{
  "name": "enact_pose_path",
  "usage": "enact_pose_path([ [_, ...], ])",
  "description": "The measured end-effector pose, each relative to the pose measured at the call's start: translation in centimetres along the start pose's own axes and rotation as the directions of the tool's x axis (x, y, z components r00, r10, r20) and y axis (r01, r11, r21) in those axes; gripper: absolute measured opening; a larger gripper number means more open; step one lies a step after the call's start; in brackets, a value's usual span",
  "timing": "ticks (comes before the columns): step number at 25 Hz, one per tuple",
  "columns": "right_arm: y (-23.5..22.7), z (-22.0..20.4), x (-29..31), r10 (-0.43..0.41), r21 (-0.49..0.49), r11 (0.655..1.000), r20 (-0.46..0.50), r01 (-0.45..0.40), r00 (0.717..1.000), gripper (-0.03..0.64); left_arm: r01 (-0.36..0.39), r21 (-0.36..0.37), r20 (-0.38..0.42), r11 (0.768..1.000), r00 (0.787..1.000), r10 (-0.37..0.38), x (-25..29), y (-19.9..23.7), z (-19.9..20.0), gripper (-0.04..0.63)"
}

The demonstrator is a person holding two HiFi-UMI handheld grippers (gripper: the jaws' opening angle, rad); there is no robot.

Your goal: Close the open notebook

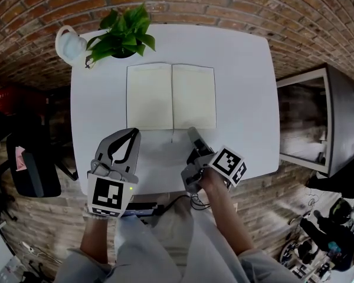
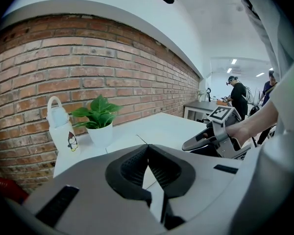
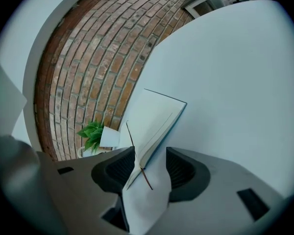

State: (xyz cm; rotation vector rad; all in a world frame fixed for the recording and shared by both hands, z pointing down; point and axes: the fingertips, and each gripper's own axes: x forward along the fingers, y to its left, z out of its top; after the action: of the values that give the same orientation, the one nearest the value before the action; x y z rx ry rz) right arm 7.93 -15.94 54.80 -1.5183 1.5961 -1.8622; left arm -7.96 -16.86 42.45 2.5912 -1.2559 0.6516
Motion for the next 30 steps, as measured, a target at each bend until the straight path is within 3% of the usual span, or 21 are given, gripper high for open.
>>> enact_pose_path([
  [16,0.1,0.9,1.6,0.015,0.013,1.000,-0.004,-0.015,1.000,0.186,0.004,-0.008,-0.003,1.000,1.000,-0.004,1.1,0.6,-0.2,0.018],
  [22,-0.6,1.2,1.5,0.007,-0.016,1.000,0.001,-0.007,1.000,0.095,0.011,-0.011,-0.002,1.000,1.000,-0.011,1.1,0.5,-0.2,0.018],
  [30,-0.7,1.3,1.4,0.017,-0.023,1.000,0.014,-0.017,1.000,0.063,0.022,-0.004,-0.016,1.000,1.000,-0.022,1.2,0.0,-0.7,0.018],
])
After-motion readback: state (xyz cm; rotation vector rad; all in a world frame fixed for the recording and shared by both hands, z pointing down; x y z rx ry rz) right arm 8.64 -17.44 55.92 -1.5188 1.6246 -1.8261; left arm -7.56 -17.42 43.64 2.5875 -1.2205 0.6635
